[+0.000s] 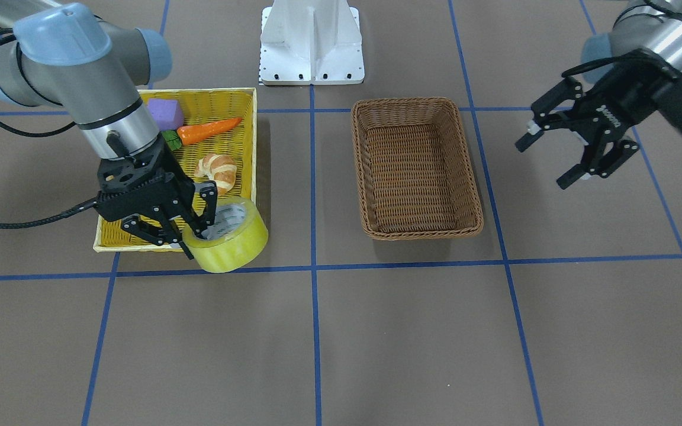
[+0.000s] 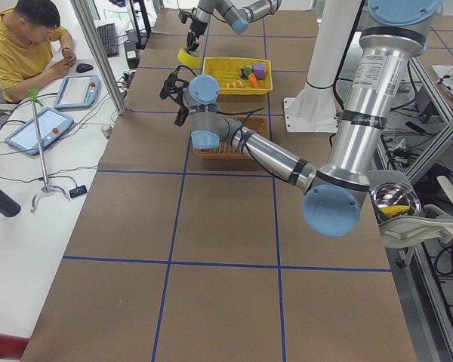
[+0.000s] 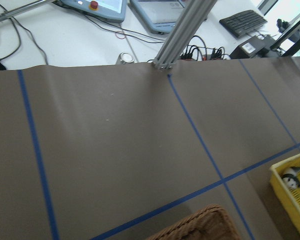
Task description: Move tape to another basket
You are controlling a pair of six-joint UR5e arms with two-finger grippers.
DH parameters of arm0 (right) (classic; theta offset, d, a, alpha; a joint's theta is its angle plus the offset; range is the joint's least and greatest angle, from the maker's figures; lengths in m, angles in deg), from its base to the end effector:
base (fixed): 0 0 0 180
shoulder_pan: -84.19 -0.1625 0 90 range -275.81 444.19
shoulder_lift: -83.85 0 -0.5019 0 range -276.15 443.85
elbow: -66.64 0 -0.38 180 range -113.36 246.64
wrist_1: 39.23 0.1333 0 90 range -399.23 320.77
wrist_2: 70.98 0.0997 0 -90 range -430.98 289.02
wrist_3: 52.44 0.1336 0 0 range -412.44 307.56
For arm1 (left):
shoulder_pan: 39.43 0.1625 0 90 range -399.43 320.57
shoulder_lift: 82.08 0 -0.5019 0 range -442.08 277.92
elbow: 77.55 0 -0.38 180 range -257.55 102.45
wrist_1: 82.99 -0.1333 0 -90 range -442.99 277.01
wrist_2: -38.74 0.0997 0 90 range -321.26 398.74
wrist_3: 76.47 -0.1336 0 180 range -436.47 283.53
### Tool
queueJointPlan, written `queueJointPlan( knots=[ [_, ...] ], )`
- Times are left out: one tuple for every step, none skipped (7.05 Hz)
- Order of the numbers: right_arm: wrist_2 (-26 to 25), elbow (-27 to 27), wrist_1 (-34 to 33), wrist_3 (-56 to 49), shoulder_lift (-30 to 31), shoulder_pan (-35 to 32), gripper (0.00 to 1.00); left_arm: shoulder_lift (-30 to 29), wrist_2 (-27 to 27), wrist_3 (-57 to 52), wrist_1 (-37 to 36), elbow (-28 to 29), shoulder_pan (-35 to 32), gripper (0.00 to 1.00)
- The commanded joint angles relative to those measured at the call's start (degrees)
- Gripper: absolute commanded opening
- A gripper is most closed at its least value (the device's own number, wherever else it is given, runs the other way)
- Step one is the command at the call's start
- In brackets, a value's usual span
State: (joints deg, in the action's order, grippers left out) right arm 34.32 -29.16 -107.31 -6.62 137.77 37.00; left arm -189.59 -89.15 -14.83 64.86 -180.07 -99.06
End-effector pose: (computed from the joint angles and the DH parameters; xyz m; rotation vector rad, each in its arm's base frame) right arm -0.4297 -0.6081 0.2819 0.6246 -0.9434 -0.1018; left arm 0.2536 -0.5341 0.3552 0.6368 1.4044 0.0739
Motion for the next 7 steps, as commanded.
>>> queueJointPlan(
  knots=[
    [-1.75, 2.55, 3.36, 0.93, -4.78, 3.49, 0.0, -5.06, 5.89, 3.39, 0.69, 0.21, 10.8, 0.99],
    [-3.24, 3.16, 8.09, 0.93, -4.87, 5.77, 0.0, -6.64, 6.25, 3.49, 0.86, 0.22, 12.16, 0.98],
    [-7.34, 3.16, 10.14, 1.11, -4.96, 8.75, 0.0, -6.66, 6.42, 3.66, 3.74, 0.74, 13.13, 0.98],
    [-9.04, 3.08, 11.73, 1.28, -4.96, 10.61, 0.0, -6.66, 8.34, 3.75, 6.72, 2.22, 13.48, 0.98],
    [-9.14, 3.08, 14.36, 1.98, -4.88, 11.76, 0.0, -6.66, 9.4, 3.84, 7.45, 3.11, 13.49, 0.98],
    [-9.05, 1.86, 14.82, 3.64, -4.09, 12.73, 0.0, -6.66, 10.37, 4.19, 7.46, 3.2, 13.49, 0.98],
    [-9.05, 0.98, 14.73, 3.74, -4.0, 13.34, 0.0, -6.66, 10.38, 5.24, 7.54, 3.29, 13.49, 0.98]
  ],
)
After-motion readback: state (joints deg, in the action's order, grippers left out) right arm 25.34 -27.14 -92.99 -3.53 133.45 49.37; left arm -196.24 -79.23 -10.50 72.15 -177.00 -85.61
